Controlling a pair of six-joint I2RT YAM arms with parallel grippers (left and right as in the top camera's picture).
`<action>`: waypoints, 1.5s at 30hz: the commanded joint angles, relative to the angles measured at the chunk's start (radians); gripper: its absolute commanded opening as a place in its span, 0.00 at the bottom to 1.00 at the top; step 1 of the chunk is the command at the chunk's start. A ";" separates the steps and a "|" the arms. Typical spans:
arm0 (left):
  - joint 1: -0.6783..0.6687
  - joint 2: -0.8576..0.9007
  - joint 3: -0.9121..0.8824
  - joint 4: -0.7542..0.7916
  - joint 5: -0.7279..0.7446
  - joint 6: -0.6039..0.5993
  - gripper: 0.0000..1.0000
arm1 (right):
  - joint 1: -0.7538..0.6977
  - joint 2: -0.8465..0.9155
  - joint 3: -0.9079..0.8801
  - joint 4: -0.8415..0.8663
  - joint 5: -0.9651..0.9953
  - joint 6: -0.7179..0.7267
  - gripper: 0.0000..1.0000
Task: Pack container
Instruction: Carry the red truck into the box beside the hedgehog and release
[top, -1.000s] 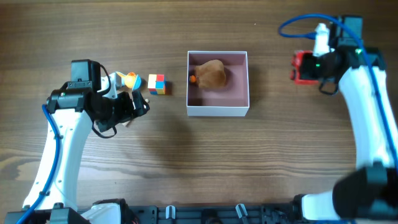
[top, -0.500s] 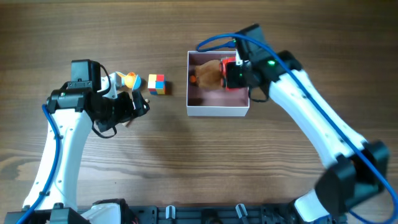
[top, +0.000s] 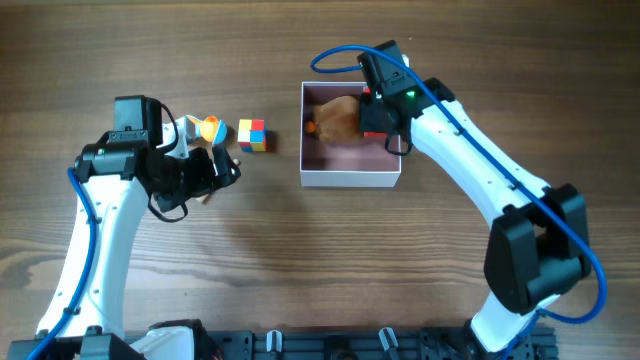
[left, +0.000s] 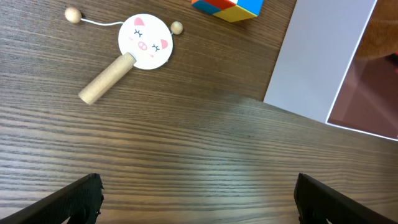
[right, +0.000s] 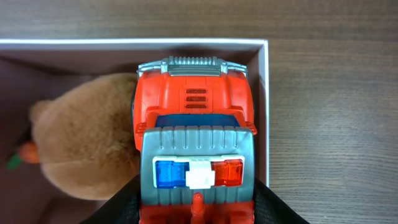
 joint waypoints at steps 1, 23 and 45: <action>0.006 0.000 0.019 0.000 -0.006 0.016 1.00 | 0.002 0.018 0.012 0.002 0.024 0.018 0.49; 0.006 0.000 0.019 0.000 -0.005 0.016 1.00 | 0.002 -0.156 -0.041 -0.149 -0.189 -0.049 0.04; 0.006 0.000 0.019 0.000 -0.006 0.016 1.00 | 0.001 0.100 -0.063 0.055 -0.103 -0.033 0.04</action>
